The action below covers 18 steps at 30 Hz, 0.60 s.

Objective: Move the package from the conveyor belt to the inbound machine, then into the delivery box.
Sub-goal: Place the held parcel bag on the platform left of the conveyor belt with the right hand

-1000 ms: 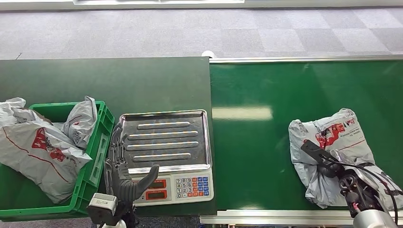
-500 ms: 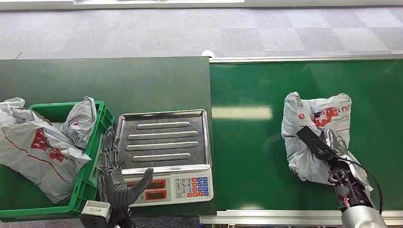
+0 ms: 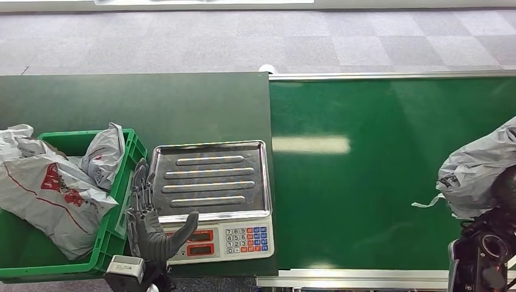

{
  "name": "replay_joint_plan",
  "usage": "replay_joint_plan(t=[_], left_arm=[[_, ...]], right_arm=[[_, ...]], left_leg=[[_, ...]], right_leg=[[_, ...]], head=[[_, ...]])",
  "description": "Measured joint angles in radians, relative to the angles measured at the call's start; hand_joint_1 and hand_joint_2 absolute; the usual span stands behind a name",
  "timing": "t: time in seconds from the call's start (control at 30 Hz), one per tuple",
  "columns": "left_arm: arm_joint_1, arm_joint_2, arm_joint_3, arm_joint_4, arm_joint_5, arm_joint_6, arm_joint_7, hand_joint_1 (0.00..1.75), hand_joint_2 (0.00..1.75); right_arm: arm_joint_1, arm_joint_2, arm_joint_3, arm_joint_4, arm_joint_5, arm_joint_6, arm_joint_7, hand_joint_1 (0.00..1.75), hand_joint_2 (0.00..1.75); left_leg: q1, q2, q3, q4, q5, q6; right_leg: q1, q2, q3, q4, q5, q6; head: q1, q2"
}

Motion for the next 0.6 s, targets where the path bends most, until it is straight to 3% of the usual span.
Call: replay_joint_plan(t=[0.1,0.33,0.43,0.6], left_arm=[[-0.003,0.000,-0.004,0.004,0.001,0.000,-0.004,0.00,1.75],[-0.010,0.000,-0.007,0.007,0.004,-0.010,-0.006,0.00,1.75],[-0.023,-0.001,-0.006,0.012,0.016,-0.020,-0.006,0.00,1.75],[-0.071,-0.002,-0.004,0.030,0.033,-0.030,-0.007,0.00,1.75]], right_arm=[[0.026,0.017,-0.016,-0.064,-0.028,-0.018,-0.030,1.75,1.75],[0.054,0.037,0.014,-0.149,0.050,0.009,0.003,1.75,1.75],[0.039,0.041,0.062,-0.154,0.163,0.011,0.013,1.75,1.75],[-0.051,0.057,0.234,-0.134,0.397,-0.020,0.070,1.75,1.75]], left_leg=[[0.000,0.000,0.000,0.000,0.000,0.000],[0.000,0.002,0.000,0.000,0.000,0.000],[0.000,0.004,0.000,0.000,0.000,0.000],[0.000,0.009,0.003,0.000,0.001,0.000]], right_leg=[[0.000,0.000,0.000,0.000,0.000,0.000],[0.000,0.002,0.000,0.000,0.000,0.000],[0.000,0.003,0.000,0.000,0.001,0.000],[0.001,0.007,0.000,0.000,0.002,-0.001]], head=[[0.000,0.000],[0.000,0.000],[0.000,0.000],[0.000,0.000]])
